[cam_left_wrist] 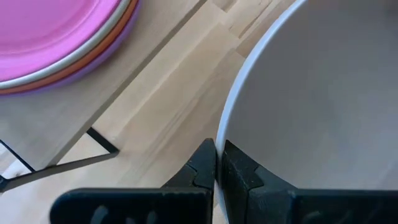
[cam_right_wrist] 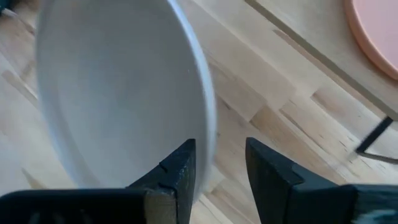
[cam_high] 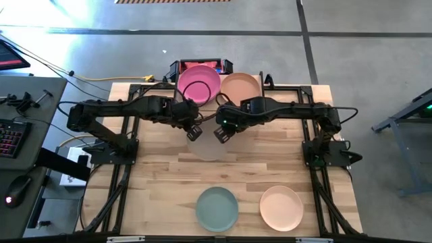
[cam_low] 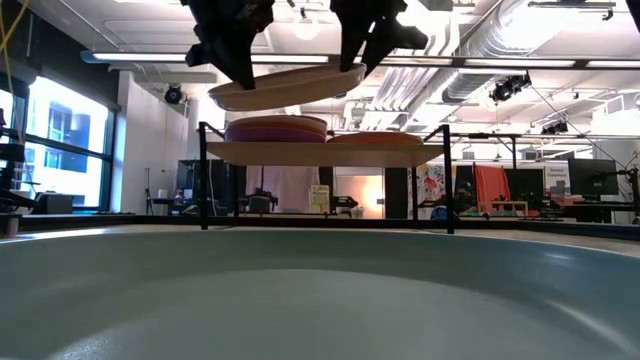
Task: Place and stack plates onto a shelf
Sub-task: Stack the light gray plate on top of the brown plate on the shelf
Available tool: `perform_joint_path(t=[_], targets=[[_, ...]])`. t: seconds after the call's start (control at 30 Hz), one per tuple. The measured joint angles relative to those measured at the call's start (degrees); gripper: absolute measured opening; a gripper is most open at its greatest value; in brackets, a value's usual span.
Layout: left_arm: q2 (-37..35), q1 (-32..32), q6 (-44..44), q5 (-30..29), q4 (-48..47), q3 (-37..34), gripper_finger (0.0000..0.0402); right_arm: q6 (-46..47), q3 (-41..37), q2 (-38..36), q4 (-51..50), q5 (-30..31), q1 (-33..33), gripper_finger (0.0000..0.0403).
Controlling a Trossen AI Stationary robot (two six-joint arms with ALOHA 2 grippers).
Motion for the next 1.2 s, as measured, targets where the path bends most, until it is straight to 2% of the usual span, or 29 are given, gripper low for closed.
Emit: perform_joint_path(t=[0.13,0.3,0.37,0.7,0.93,1.2], targets=[[0.0,0.5,0.2,0.0,0.2,0.0,0.0001,-0.4,0.0,0.4,-0.2,-0.3,-0.6,0.0100],[0.0,0.5,0.8,-0.1,0.5,0.0,0.0001,-2.0,0.0,0.6,0.5,-0.9,-0.9,0.0023],[0.0,0.6,0.9,-0.1,0.5,0.0,0.0001,-2.3,0.0,0.6,0.7,-0.8,-0.9,0.0008],[0.0,0.5,0.7,0.5,0.4,0.0,0.0007,-1.4,0.0,0.6,0.8,-1.0,-0.9,0.0003],[0.0,0.8,-0.1,4.6,0.6,0.0,0.0054,-1.9,0.0,0.6,1.0,-1.0,-0.8,0.0000],[0.0,0.8,-1.2,5.0,3.4,0.0,0.0100,-1.9,0.0,0.6,-0.7,-0.9,-0.8,0.0000]])
